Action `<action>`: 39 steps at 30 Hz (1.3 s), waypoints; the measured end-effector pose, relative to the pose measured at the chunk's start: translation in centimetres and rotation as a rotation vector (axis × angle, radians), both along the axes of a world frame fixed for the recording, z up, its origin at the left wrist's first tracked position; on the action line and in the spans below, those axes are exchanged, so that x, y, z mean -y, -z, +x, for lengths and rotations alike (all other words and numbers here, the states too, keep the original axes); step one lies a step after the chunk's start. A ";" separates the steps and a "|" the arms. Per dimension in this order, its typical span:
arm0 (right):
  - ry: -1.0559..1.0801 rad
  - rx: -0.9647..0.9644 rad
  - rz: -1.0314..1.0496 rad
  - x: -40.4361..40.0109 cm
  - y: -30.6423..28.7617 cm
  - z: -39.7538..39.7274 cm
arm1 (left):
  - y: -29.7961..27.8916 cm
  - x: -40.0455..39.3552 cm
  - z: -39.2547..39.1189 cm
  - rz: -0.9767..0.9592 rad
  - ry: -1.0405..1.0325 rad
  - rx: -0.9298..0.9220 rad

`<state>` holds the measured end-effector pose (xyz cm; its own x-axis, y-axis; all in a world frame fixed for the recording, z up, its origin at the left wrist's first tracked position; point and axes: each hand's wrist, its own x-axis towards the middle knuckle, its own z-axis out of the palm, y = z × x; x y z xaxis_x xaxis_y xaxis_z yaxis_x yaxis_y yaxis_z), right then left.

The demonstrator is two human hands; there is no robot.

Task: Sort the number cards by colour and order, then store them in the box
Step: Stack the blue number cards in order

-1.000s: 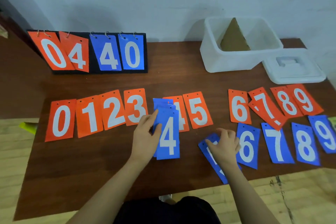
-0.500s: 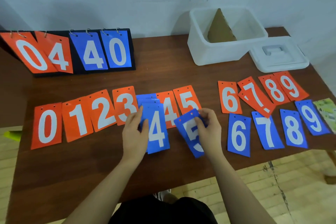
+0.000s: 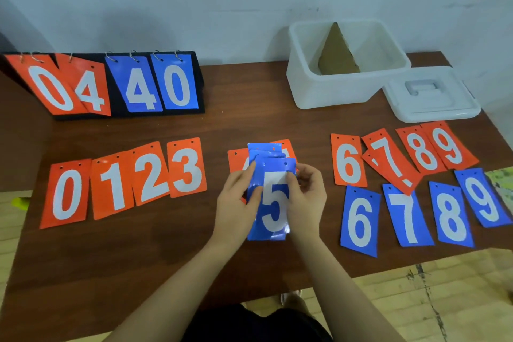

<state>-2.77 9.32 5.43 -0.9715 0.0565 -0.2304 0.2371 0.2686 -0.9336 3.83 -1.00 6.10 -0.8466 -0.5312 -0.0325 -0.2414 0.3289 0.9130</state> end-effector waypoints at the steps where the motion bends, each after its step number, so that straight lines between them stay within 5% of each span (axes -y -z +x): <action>1: -0.043 -0.008 0.057 -1.1 0.5 -0.6 | 0.1 -0.5 -0.6 -0.005 -0.019 0.002; 7: -0.087 0.042 0.699 -12.5 4.0 -4.3 | 1.1 -4.5 -4.2 0.097 -0.091 0.088; 14: -0.239 0.127 0.823 -18.7 5.4 -7.2 | 2.7 -9.6 -7.3 0.101 -0.158 0.137; 20: -0.360 0.087 0.726 -18.8 5.2 -9.2 | 2.8 -11.7 -7.4 0.000 -0.231 0.133; 30: -0.298 -0.017 -0.054 -16.1 -0.3 -10.1 | 1.9 -10.8 -6.8 -0.164 -0.199 0.108; 39: -0.289 -0.049 0.045 -12.1 0.0 -8.9 | 0.6 -11.7 -7.5 -0.097 -0.126 0.009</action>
<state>-11.67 21.46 5.48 -0.9586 -0.2151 -0.1865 0.0997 0.3598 -0.9277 -3.64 10.70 5.48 -0.7728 -0.6345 0.0168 -0.2943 0.3816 0.8763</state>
